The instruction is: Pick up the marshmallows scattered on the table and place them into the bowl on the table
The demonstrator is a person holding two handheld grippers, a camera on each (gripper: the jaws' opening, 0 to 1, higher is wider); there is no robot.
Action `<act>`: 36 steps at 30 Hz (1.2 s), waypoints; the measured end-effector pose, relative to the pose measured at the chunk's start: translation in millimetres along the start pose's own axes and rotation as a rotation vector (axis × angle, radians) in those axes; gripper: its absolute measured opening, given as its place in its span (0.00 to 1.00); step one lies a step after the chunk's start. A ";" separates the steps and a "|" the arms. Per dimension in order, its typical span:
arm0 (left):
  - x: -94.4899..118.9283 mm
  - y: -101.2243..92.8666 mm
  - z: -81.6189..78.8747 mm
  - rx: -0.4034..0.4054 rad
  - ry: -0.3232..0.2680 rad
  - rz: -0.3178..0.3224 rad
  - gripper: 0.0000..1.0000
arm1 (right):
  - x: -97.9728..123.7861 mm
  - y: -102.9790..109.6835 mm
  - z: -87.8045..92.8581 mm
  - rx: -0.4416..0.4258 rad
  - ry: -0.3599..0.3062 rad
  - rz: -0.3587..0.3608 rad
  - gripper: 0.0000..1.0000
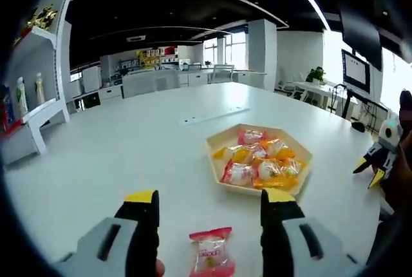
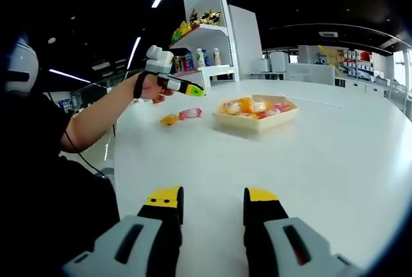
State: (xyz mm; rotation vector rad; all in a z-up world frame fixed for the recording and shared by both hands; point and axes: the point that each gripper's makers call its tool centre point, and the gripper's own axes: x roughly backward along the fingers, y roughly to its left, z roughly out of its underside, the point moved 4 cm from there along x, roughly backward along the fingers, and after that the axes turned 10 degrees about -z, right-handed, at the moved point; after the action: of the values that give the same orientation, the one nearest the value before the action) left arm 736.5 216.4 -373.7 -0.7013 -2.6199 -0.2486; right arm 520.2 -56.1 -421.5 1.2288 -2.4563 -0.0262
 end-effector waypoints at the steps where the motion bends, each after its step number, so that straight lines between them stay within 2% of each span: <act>1: 0.0 0.3 0.5 0.002 0.003 -0.001 0.61 | 0.0 0.1 0.0 0.000 0.000 0.000 0.36; 5: 1.3 0.3 14.3 0.002 0.076 -0.012 0.61 | 0.5 -1.2 0.8 -0.002 0.002 0.004 0.36; 11: 3.6 0.0 23.9 0.004 0.119 -0.022 0.60 | 0.2 -1.5 2.1 -0.005 0.004 0.004 0.36; 13: 4.7 -1.5 28.5 0.026 0.153 -0.029 0.60 | -0.3 -1.1 2.3 -0.004 0.006 0.002 0.36; 18: 10.0 -10.2 37.3 -0.026 0.190 -0.059 0.59 | 0.0 -0.9 1.3 -0.003 0.005 0.001 0.36; 21: 11.0 -13.9 42.0 -0.034 0.223 -0.041 0.53 | 0.4 -1.0 1.2 -0.004 0.005 0.002 0.36; 29: 19.4 -29.4 50.9 -0.028 0.267 -0.036 0.46 | 0.2 -0.4 0.9 -0.005 0.004 0.002 0.36; 32: 15.1 -17.8 55.8 -0.085 0.308 -0.064 0.43 | 0.2 -0.4 1.0 -0.006 0.004 0.002 0.36; 34: 14.7 -12.8 55.8 -0.075 0.307 -0.061 0.37 | 0.1 -0.5 1.1 -0.007 0.005 0.003 0.36; 35: 14.5 -10.1 55.1 -0.073 0.304 -0.080 0.36 | 0.0 -0.5 1.1 -0.007 0.004 0.003 0.36; 36: 14.0 -8.2 55.6 -0.103 0.307 -0.087 0.36 | -0.1 -0.5 1.1 -0.008 0.005 0.003 0.36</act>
State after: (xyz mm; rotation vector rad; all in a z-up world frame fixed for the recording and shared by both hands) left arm 702.1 230.7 -418.0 -0.5342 -2.3583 -0.4803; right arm 520.2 -56.5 -422.6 1.2207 -2.4517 -0.0325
